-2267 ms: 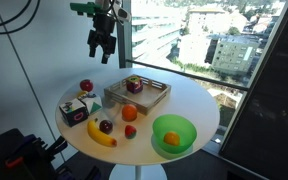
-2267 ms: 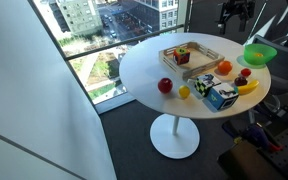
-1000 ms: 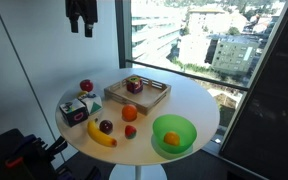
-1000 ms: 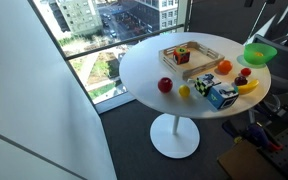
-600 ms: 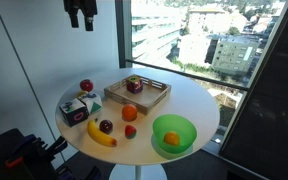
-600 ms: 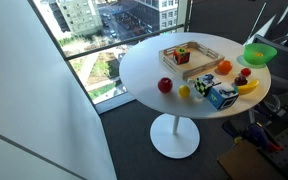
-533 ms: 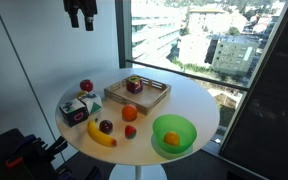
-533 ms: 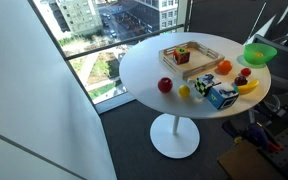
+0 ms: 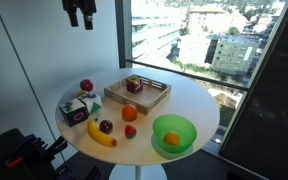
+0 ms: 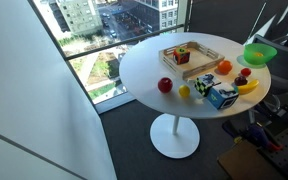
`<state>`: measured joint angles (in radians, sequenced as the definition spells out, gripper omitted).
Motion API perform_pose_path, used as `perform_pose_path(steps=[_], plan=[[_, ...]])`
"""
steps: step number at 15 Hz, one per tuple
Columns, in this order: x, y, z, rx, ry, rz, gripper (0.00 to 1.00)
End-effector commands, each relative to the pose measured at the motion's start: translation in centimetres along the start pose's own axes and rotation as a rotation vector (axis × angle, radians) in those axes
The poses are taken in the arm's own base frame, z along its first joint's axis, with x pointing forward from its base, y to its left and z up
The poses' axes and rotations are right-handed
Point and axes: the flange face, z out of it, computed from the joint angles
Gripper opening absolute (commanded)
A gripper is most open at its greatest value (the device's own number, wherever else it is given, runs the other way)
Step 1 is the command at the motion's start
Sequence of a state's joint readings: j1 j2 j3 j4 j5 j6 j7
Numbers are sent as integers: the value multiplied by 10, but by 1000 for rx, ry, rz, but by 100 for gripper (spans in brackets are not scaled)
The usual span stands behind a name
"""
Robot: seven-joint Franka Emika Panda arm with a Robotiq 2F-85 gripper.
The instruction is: Remove the square plush toy from the top of the stack and put it in the box
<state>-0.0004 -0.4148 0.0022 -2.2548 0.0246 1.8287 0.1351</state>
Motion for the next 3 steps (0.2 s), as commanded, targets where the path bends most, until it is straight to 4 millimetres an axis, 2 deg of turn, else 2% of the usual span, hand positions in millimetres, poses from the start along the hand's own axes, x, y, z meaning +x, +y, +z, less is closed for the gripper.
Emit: perform_pose_path(steps=[1, 3], plan=[[0, 0, -1, 0, -1, 0, 100], [0, 0, -1, 0, -1, 0, 100]])
